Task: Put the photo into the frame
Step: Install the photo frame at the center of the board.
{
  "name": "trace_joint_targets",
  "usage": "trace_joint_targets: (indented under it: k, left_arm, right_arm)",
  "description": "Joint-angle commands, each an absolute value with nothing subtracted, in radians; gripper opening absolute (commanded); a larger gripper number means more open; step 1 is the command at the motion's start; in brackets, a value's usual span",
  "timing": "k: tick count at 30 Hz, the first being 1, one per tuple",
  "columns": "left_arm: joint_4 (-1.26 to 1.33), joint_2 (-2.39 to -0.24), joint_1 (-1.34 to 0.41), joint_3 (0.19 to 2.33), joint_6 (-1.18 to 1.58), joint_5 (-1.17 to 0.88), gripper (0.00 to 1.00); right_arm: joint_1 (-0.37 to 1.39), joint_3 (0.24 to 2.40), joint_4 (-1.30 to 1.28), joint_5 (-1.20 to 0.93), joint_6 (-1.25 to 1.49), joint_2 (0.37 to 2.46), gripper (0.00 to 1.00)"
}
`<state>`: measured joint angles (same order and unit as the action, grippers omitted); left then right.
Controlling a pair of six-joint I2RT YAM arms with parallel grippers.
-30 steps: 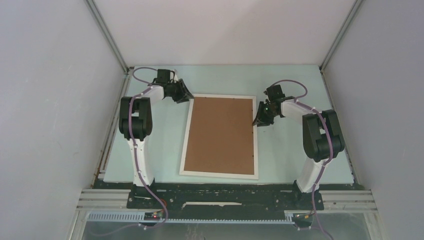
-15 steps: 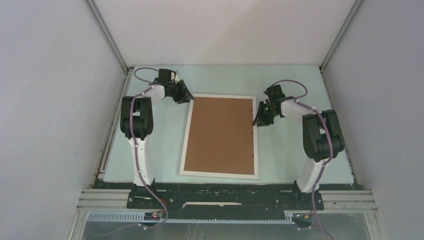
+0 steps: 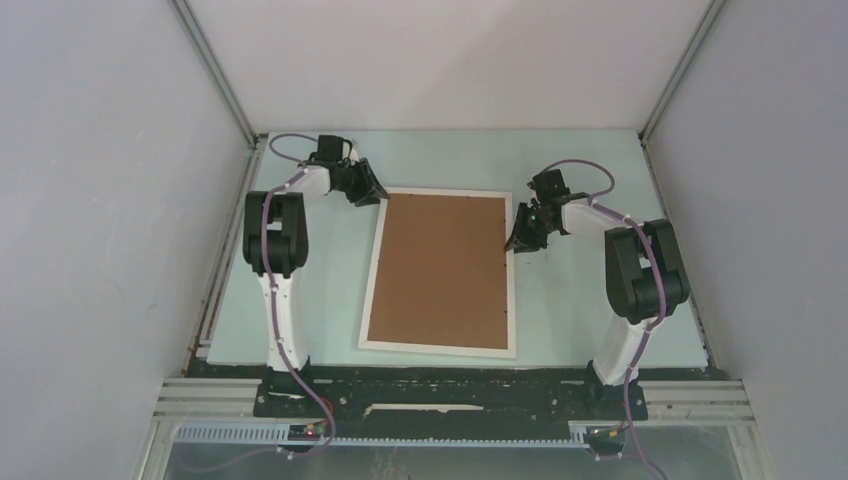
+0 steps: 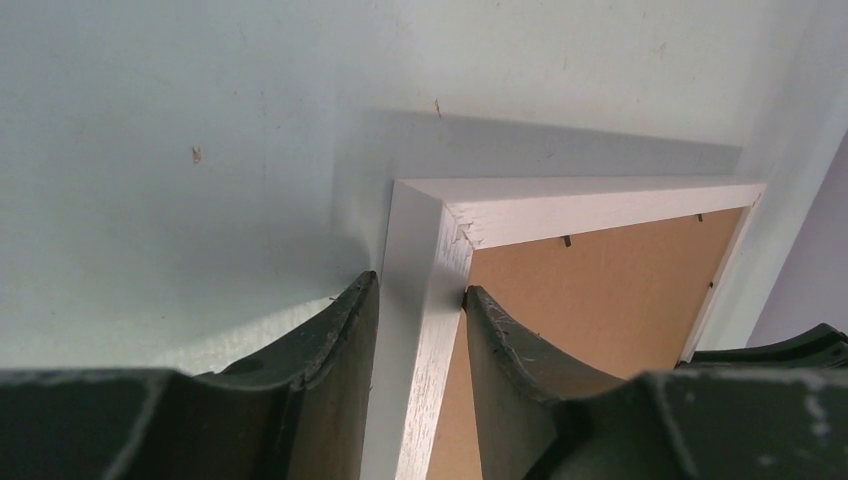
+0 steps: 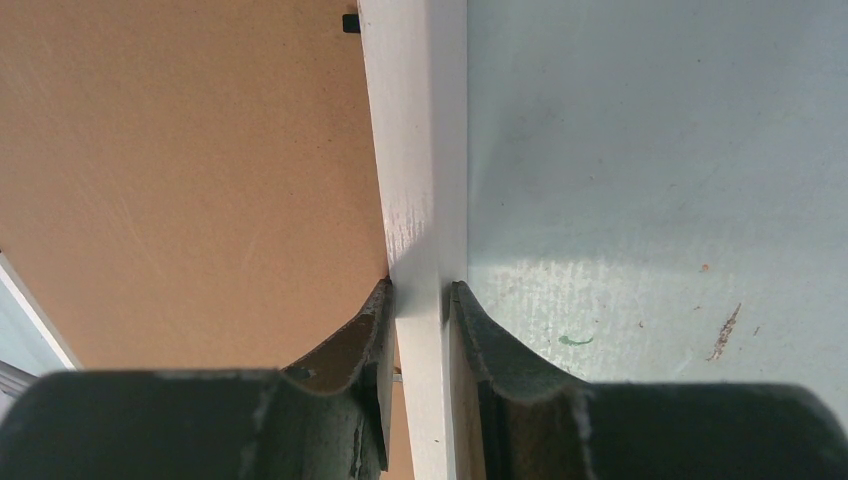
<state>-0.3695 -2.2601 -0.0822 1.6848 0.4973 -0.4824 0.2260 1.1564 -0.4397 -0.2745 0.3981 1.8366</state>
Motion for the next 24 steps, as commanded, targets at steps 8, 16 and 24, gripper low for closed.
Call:
trace_joint_targets:
  k: [8, 16, 24]
  left_arm:
    - [-0.692, -2.351, -0.106, 1.941, 0.404, -0.321, 0.38]
    - [-0.788, -2.381, -0.13, 1.996, 0.376, -0.249, 0.37]
    - [-0.869, -2.434, -0.161, 2.093, 0.366, -0.203, 0.37]
  right_arm:
    - [0.251, 1.151, -0.4, -0.295, 0.388, 1.833, 0.26]
    - [0.256, 1.15, -0.401, -0.295, 0.387, 1.832, 0.26]
    - [0.259, 1.15, -0.403, -0.293, 0.387, 1.829, 0.26]
